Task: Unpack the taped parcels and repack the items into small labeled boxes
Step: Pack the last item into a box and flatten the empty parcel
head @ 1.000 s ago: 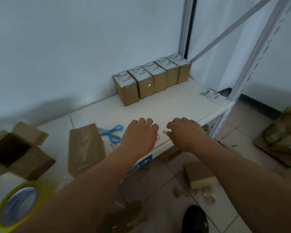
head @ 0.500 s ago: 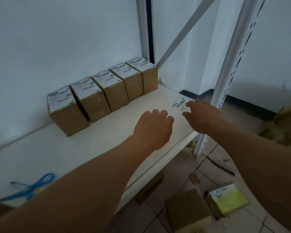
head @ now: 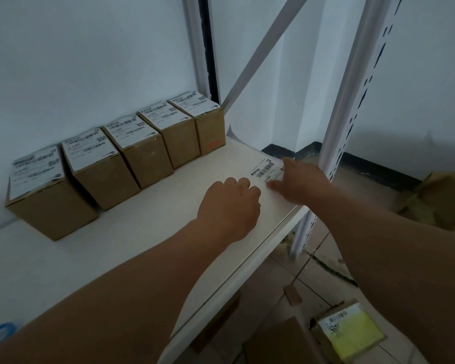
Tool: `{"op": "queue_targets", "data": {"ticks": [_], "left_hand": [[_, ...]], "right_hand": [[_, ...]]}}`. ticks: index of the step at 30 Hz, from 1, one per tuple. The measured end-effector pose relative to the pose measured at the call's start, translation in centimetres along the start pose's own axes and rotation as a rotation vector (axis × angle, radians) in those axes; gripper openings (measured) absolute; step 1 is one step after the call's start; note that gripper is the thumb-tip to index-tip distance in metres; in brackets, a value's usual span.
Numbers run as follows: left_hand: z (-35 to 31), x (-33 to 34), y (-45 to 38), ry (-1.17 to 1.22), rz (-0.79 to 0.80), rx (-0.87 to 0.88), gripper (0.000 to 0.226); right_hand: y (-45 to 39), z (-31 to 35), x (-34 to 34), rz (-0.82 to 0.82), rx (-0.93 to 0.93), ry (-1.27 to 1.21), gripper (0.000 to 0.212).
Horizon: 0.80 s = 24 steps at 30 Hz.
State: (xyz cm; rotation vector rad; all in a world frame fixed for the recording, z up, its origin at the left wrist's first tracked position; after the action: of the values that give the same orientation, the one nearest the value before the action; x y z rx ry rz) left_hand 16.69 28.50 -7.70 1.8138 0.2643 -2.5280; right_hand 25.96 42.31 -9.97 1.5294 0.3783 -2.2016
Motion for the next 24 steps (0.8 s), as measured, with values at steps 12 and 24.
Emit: {"op": "queue_targets", "data": {"ticks": [12,24], "left_hand": [[4.0,-3.4,6.8,-0.009,0.066,-0.091,0.034],[13.8,-11.0,27.2,0.078,0.147,-0.401,0.037]], "right_hand": [[5.8,5.1,-1.6,-0.061,-0.039,-0.319,0.052],[24.6,17.9,0.1,0.167,-0.009,-0.835,0.047]]}}
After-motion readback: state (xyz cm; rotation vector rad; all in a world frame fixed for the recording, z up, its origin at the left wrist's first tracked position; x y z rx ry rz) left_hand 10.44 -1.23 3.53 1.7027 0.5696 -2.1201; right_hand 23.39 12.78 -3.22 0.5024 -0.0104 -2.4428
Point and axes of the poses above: each hand's wrist, its own y-axis away from the middle knuckle, its own x-axis out of the palm, z = x × y, the point moved 4 cm from there along -y, towards the middle knuckle, and after that the axes turned 7 degrees about -y, right-handed, at the moved point
